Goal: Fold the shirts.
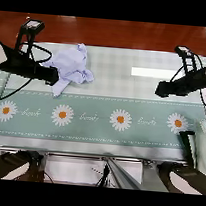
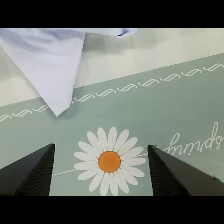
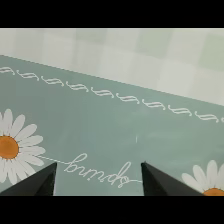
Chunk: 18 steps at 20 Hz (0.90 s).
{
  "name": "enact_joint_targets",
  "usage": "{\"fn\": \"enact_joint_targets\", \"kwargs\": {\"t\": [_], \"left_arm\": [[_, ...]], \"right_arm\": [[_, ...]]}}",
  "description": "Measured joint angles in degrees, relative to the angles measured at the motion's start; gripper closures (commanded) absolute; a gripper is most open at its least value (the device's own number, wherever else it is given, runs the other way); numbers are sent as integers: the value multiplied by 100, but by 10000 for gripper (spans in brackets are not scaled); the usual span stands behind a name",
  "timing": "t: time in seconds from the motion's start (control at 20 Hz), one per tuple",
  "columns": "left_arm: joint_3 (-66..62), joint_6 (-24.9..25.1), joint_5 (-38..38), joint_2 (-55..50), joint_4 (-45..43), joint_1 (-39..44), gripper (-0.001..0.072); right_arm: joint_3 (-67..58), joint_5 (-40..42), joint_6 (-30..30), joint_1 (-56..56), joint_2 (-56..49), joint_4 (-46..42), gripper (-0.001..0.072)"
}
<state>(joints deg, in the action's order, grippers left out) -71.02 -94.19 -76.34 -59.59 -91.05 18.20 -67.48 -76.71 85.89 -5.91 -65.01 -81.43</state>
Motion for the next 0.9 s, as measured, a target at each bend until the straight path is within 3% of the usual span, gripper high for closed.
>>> {"fn": "enact_joint_targets", "kwargs": {"t": [0.35,0.55,0.9], "left_arm": [[2,-2,1005,-164,11,0,-13],[2,-13,2015,-522,-490,-157,-13],[0,-636,3049,-1985,-426,-1156,-13]], "right_arm": [[0,-2,2,0,0,-35,106],[0,-68,7,0,0,-46,106],[0,-66,-2,0,0,-129,119]]}}
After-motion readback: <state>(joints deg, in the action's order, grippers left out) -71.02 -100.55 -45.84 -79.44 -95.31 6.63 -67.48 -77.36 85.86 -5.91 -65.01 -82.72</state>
